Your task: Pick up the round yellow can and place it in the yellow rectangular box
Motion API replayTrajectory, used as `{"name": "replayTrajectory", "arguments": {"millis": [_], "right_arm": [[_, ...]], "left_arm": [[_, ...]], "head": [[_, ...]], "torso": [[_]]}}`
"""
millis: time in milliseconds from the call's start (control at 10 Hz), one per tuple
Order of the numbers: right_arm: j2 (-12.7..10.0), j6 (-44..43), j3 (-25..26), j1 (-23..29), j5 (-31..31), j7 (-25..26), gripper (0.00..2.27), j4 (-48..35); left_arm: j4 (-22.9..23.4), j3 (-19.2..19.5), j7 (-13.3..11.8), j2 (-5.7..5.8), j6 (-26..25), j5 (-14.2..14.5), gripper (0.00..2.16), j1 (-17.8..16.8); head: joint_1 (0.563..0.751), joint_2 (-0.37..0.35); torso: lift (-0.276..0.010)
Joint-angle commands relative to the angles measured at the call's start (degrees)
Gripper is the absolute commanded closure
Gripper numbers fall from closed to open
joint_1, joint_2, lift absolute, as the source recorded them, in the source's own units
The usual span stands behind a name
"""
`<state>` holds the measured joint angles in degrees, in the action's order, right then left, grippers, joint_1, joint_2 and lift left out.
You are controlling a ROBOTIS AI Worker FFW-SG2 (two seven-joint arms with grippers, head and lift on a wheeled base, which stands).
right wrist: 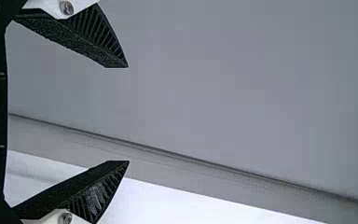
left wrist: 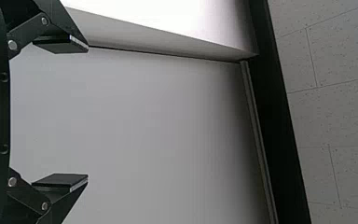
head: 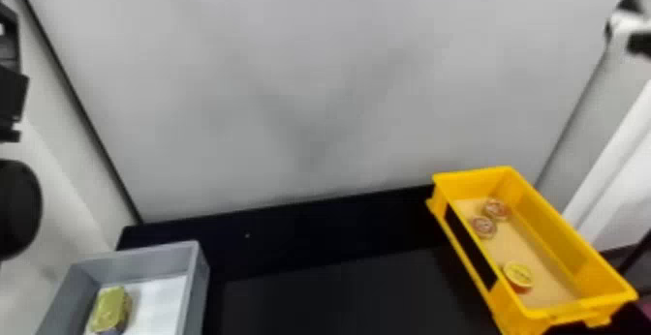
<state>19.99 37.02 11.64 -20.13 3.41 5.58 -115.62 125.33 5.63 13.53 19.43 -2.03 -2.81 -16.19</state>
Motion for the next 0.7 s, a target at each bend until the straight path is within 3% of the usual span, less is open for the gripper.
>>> {"name": "replayTrajectory", "arguments": {"millis": [0,100,300,600], "right_arm": [[-1.0,-9.1,-3.6,-0.2,5.6,4.8,0.04,-8.6],[-1.5,-15.0,-5.8,-0.2,8.7,8.8,0.04,-11.4],[-2.2,-23.8,-8.6,-1.5,11.3,10.6,0.04,-14.5],[-0.6,-25.7,-10.9,-3.3,11.5,10.7,0.04,-17.5]], "left_arm": [[0.2,0.4,0.0,-0.08,0.0,0.0,0.27,0.1],[0.3,0.6,0.1,-0.08,0.0,0.0,0.27,0.4],[0.4,0.9,0.1,-0.17,0.0,0.0,0.27,0.5],[0.5,0.8,0.1,-0.17,-0.1,0.0,0.27,0.5]], "head": [[0.620,0.020],[0.620,0.020],[0.620,0.020],[0.620,0.020]], "torso": [[0.000],[0.000],[0.000],[0.000]]}}
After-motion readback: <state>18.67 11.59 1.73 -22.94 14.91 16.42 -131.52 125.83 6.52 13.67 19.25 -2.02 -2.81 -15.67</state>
